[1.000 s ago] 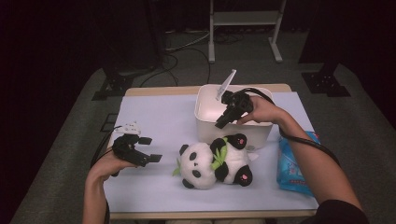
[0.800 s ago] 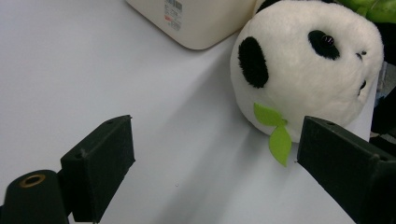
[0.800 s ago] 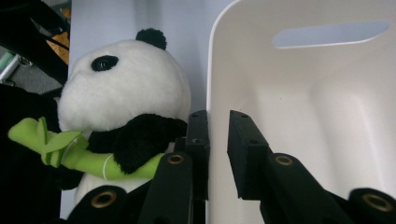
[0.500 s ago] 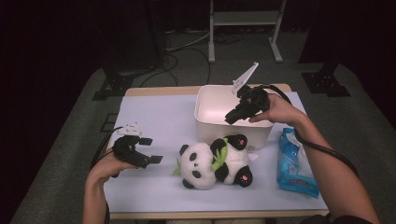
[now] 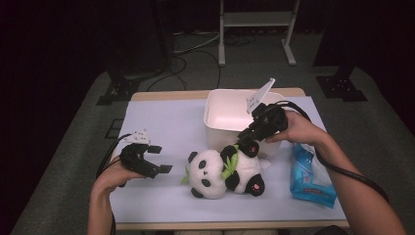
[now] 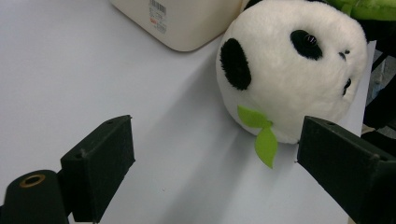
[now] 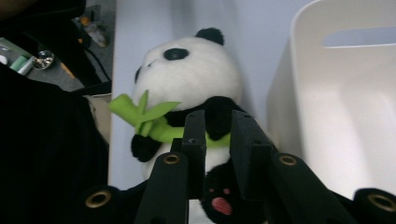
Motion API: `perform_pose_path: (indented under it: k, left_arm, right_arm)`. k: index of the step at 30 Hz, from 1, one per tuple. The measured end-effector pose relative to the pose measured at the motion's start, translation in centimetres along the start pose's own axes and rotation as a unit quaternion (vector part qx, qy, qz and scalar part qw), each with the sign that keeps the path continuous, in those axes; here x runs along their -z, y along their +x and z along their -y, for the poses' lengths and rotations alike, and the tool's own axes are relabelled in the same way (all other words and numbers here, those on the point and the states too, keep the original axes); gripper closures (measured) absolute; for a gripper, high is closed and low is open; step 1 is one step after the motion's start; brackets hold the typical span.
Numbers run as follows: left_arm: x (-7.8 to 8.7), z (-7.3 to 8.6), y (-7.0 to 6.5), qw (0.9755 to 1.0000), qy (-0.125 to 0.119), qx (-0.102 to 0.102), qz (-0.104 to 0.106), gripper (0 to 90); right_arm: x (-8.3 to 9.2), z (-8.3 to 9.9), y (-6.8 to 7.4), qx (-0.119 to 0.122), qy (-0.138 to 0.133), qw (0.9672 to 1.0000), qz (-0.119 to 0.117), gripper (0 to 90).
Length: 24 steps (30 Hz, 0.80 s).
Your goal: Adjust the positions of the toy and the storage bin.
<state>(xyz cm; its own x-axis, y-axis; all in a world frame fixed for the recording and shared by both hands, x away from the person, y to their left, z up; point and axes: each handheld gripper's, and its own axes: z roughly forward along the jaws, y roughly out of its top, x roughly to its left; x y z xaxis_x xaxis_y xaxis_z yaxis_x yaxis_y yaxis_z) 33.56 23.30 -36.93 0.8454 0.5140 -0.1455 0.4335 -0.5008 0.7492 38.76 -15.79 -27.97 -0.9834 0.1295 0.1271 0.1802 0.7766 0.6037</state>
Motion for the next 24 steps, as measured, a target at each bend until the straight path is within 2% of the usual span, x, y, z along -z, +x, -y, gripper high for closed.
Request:
perform_pose_path:
  k: [8, 15, 24]
  left_arm:
    - [0.1, -0.1, -0.1, 1.0, -0.002, -0.003, 0.0, 9.9]
    - [0.1, -0.1, -0.1, 1.0, -0.002, -0.005, 0.001, 9.9]
    - [0.3, -0.1, -0.2, 1.0, -0.006, -0.006, 0.005, 9.9]
  right_arm:
    - [-1.6, 1.1, 1.2, 0.002, 0.004, 0.9998, -0.019, 74.1]
    - [-3.0, 1.3, 2.5, 0.015, 0.014, 0.9992, -0.036, 71.7]
    - [-5.0, 1.3, 3.0, 0.022, 0.028, 0.9981, -0.051, 68.4]
